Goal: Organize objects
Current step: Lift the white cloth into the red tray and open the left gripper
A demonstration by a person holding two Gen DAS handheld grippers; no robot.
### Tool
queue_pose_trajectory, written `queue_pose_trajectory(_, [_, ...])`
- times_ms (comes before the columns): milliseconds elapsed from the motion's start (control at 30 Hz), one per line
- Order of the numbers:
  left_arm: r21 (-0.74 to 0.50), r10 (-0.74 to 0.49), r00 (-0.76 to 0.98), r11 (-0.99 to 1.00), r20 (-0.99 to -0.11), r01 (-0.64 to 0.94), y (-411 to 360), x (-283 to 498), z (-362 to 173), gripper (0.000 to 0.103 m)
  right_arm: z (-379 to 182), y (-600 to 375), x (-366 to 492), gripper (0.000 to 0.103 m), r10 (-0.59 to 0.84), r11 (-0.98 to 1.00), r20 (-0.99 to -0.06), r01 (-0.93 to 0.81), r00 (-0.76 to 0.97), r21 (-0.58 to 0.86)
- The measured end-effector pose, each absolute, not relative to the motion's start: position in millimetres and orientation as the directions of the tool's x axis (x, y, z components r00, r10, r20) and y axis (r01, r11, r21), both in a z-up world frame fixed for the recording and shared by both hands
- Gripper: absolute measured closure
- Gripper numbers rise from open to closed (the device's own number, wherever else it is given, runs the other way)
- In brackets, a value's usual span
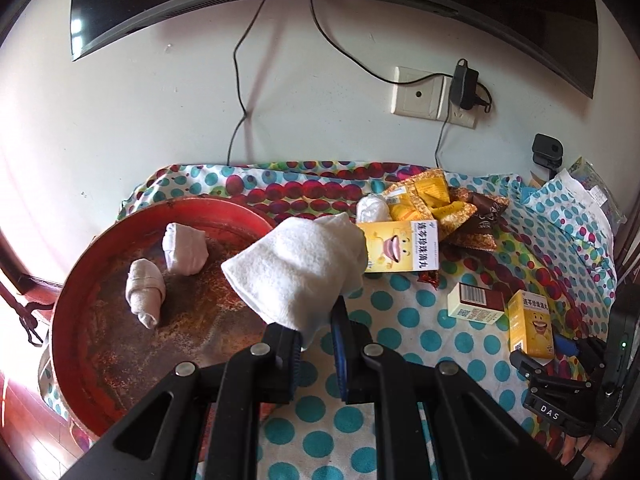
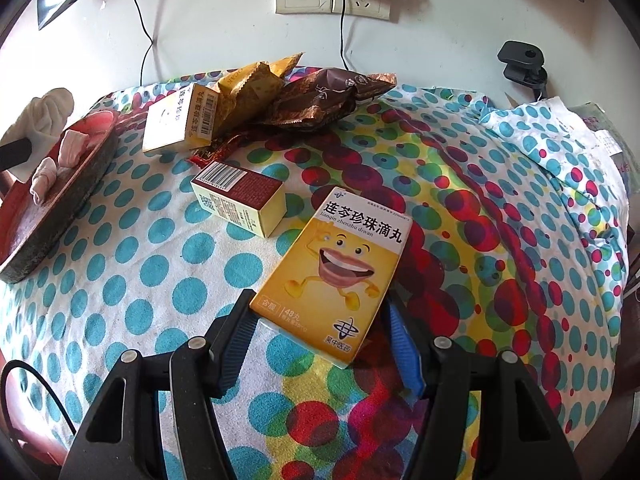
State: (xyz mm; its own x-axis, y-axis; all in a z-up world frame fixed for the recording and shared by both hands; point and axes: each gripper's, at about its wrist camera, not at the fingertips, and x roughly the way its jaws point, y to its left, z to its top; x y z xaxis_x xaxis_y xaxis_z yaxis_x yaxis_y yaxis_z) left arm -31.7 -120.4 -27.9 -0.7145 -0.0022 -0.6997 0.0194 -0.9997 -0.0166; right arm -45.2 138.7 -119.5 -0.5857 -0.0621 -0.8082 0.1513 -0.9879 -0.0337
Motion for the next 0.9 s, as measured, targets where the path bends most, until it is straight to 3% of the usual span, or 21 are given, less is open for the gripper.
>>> queue_pose_trajectory(567, [-0.09, -0.012, -0.713, -0.99, -0.701, 0.105, -198, -30, -17, 0.089, -126, 135, -49, 0.044, -0.063, -0.992, -0.822, 0.127, -0.566, -0.011])
queue_pose_trajectory(900, [-0.041, -0.169, -0.657, -0.956, -0.735, 0.291, -258, -31, -41, 0.089, -118, 125, -47, 0.044, -0.05, -0.99, -0.806, 0.138, -0.59, -0.039])
